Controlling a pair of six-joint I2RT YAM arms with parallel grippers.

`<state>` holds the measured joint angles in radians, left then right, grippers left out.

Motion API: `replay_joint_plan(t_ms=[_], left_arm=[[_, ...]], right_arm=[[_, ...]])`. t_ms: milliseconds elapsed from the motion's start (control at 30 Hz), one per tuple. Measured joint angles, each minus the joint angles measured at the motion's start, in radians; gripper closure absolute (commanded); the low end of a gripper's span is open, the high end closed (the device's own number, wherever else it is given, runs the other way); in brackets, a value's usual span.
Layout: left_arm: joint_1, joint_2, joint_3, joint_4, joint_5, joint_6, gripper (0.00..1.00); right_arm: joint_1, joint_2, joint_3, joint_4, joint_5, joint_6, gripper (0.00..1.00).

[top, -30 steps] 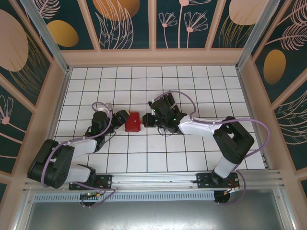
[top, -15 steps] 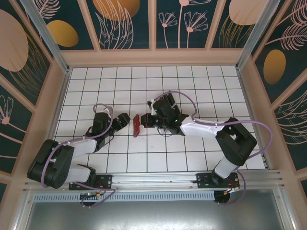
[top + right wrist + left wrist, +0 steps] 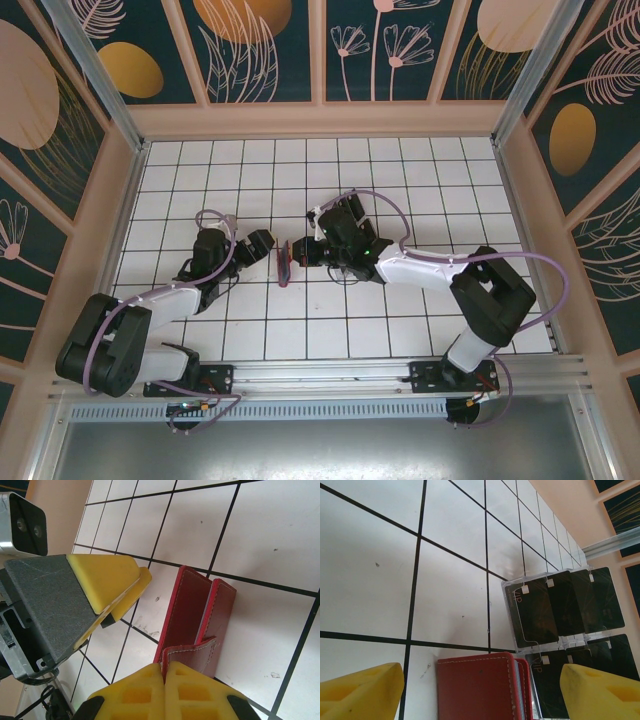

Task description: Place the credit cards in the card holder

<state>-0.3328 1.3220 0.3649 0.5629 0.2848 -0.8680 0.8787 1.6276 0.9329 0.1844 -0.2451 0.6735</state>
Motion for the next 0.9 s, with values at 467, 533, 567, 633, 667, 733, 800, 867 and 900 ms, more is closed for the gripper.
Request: replay_joint_plan(t_ms=[467,533,567,633,667,733,800,867,900], left_arm=[[0.000,0.045,0.028,-0.079,-0.008,0.014,0.33],[0.000,0.056,0.036,-0.116,-0.033,0.022,0.38],[0.000,0.062,0.037,-0.135,-0.045,0.023,0.40],[0.000,0.069,0.037,-0.165,-0.067,0.026,0.43],[0.000,0.071,0.037,-0.178,-0.079,0.026,0.44],[0.000,0.072,0.037,-0.194,-0.092,0.024,0.44],[0.000,0.072,0.037,-0.201,-0.097,0.023,0.41],[0.000,0.072,0.037,-0.201,-0.100,0.023,0.39],[0.000,0.070,0.037,-0.201,-0.101,0.025,0.37]], right_arm=[[0.000,-0.003,-0.016,0.008,0.001,0.014,1.00],[0.000,-0.005,-0.023,0.011,0.001,0.014,1.00],[0.000,-0.007,-0.029,0.013,0.001,0.014,1.00],[0.000,-0.015,-0.047,0.019,0.006,0.016,1.00],[0.000,-0.023,-0.061,0.021,0.008,0.018,1.00],[0.000,-0.039,-0.089,0.023,0.011,0.022,1.00],[0.000,-0.053,-0.117,0.027,0.012,0.030,1.00],[0.000,-0.061,-0.135,0.029,0.012,0.036,1.00],[0.000,-0.064,-0.140,0.029,0.012,0.040,1.00]])
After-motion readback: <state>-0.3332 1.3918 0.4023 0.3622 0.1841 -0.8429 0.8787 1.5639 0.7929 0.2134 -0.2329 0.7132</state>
